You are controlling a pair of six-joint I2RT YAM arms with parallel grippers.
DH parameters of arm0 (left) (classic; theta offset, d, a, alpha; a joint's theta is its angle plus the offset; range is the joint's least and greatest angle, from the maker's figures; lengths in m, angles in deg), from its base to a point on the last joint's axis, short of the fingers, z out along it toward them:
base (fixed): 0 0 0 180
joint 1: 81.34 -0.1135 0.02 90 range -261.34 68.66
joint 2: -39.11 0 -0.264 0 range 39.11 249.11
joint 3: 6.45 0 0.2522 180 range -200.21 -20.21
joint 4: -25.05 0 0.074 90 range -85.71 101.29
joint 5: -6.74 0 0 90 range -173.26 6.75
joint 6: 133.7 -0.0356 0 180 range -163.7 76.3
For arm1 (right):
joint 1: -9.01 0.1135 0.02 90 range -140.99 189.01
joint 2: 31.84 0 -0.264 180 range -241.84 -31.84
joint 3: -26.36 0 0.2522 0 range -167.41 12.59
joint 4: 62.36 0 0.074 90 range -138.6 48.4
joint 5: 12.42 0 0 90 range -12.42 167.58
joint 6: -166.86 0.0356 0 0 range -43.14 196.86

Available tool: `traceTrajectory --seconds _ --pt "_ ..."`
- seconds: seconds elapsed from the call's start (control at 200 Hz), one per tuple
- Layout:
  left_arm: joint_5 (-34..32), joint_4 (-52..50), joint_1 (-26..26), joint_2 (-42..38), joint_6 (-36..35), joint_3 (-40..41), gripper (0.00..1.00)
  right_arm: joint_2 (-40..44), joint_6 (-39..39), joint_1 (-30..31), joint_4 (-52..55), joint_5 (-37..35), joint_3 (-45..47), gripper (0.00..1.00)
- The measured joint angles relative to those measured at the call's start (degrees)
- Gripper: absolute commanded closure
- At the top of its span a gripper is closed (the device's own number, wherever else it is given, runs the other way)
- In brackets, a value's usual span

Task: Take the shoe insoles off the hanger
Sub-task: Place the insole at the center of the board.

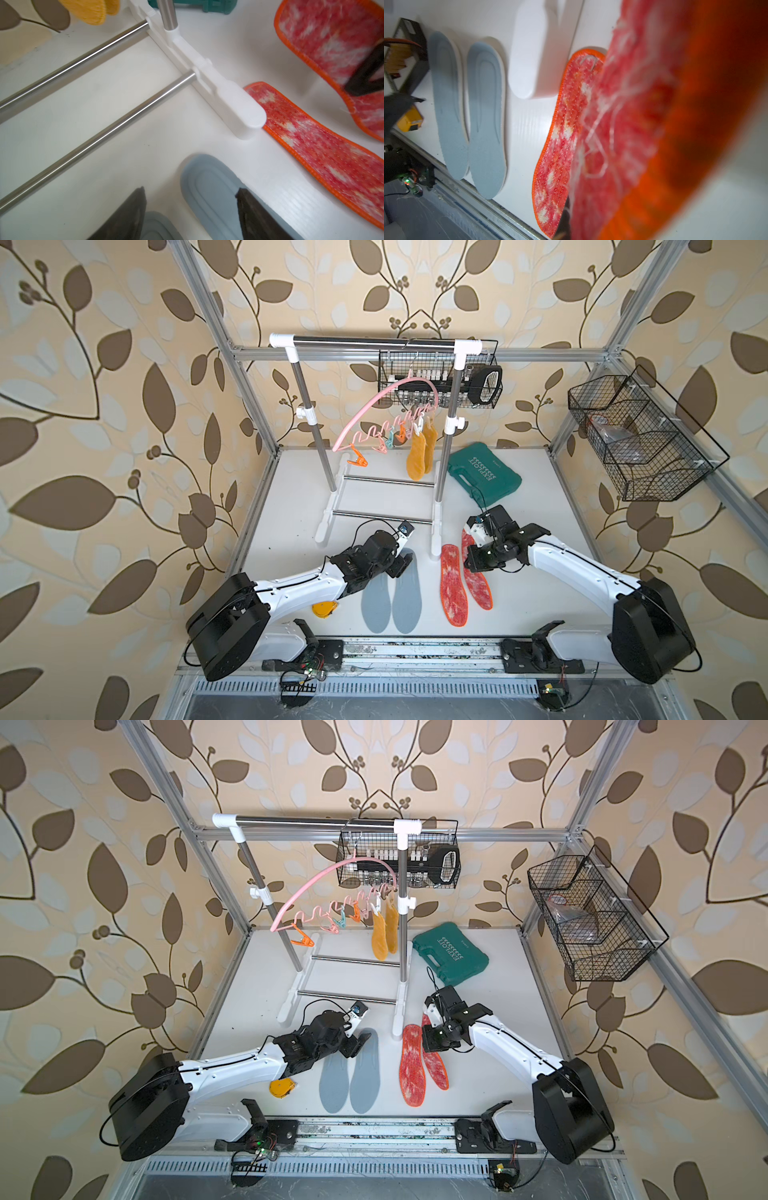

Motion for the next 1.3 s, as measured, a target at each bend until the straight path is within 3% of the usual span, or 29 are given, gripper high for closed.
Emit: traceTrajectory --seconds 0.295,0.46,0.665,1.3 --pt "-4.7 1.5 0.0 -1.6 1.2 0.8 0.28 -6.3 0.8 0.0 -0.3 -1.4 2.0 0.95" --pt "-5.6 1.5 0.0 -1.6 1.6 0.8 0.28 -7.9 0.4 -0.1 -0.2 -3.0 2.0 0.79" --pt "-6.5 1.5 0.0 -1.6 1.6 0.8 0.27 -8.2 0.8 -0.1 -0.2 -3.6 1.8 0.67" --pt "-7.7 1.5 0.0 -1.1 1.7 0.8 0.27 0.7 8.1 -0.1 0.2 -15.0 5.3 0.59"
